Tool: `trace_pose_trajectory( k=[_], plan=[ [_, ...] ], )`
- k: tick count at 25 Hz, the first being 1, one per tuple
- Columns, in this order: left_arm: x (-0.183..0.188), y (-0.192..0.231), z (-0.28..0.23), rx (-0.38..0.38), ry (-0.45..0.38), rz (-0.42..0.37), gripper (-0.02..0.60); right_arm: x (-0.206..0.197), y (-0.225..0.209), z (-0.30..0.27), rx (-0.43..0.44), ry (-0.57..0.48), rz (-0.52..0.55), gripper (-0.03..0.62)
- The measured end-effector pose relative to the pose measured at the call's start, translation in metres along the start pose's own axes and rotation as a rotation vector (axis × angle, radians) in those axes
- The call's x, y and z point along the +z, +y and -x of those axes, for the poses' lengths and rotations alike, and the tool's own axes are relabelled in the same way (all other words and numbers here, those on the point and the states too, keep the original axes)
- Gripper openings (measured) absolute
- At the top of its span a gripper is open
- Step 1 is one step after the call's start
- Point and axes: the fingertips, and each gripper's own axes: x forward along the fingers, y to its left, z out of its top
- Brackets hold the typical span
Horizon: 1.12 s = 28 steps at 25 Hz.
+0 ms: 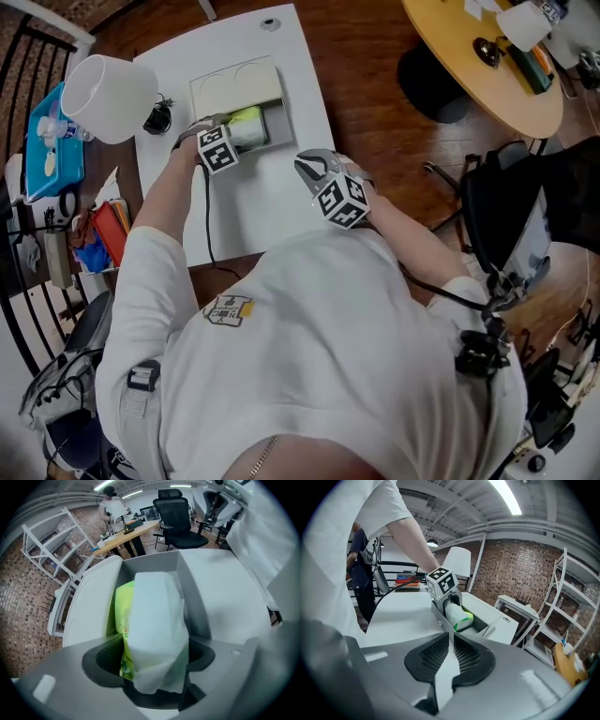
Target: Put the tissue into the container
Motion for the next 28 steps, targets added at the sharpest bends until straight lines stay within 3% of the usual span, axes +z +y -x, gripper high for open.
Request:
trace_pose_trajectory(
  k=[18, 28],
  plan=[
    [0.003, 0.006, 0.025, 0.060, -0.060, 0.010, 0.408, -0.003, 0.005, -0.003, 0.016, -0.012, -0.001, 0.030],
    [0.009, 0.013, 0.063, 0.119, -0.099, 0.005, 0.408, 0.003, 0.003, 0.002, 0.015, -0.043, 0.006, 0.028]
  ],
)
